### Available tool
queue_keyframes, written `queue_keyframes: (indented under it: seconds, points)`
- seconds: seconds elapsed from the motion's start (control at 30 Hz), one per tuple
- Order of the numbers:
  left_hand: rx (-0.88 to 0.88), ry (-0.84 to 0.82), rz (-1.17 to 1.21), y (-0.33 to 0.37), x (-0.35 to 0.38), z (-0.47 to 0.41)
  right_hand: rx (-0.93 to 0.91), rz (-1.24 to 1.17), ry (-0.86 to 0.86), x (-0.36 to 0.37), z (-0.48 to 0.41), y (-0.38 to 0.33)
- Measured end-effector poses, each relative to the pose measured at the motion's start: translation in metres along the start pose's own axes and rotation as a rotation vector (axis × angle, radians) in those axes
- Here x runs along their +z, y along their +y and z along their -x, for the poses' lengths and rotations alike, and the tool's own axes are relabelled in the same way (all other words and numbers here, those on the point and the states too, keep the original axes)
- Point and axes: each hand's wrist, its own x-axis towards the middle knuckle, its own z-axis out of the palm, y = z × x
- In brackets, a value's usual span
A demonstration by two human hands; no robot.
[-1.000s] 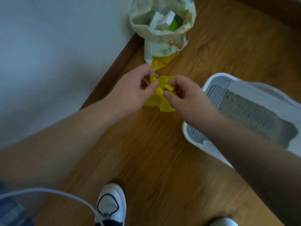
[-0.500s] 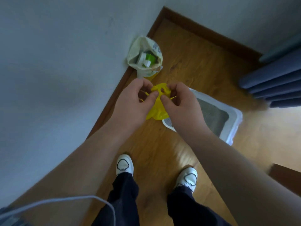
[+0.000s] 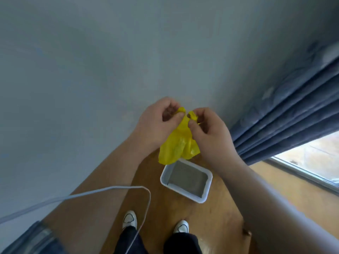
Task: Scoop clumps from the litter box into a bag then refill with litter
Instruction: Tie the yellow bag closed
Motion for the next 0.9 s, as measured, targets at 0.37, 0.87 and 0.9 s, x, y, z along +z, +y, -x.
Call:
queue_keyframes:
  seconds: [0.37, 0.87, 0.9]
  points:
    - [0.246, -0.095, 0.071, 0.144, 0.009, -0.017, -0.153, 0.095, 0.362, -0.123, 0.038, -0.089]
    - [0.37, -0.811, 0.269, 0.155, 0.04, 0.003, 0.109, 0.197, 0.836, -0.088, 0.139, -0.115]
    - [0.335, -0.833, 0.276, 0.146, 0.044, 0.003, 0.126, 0.223, 0.88, -0.086, 0.15, -0.121]
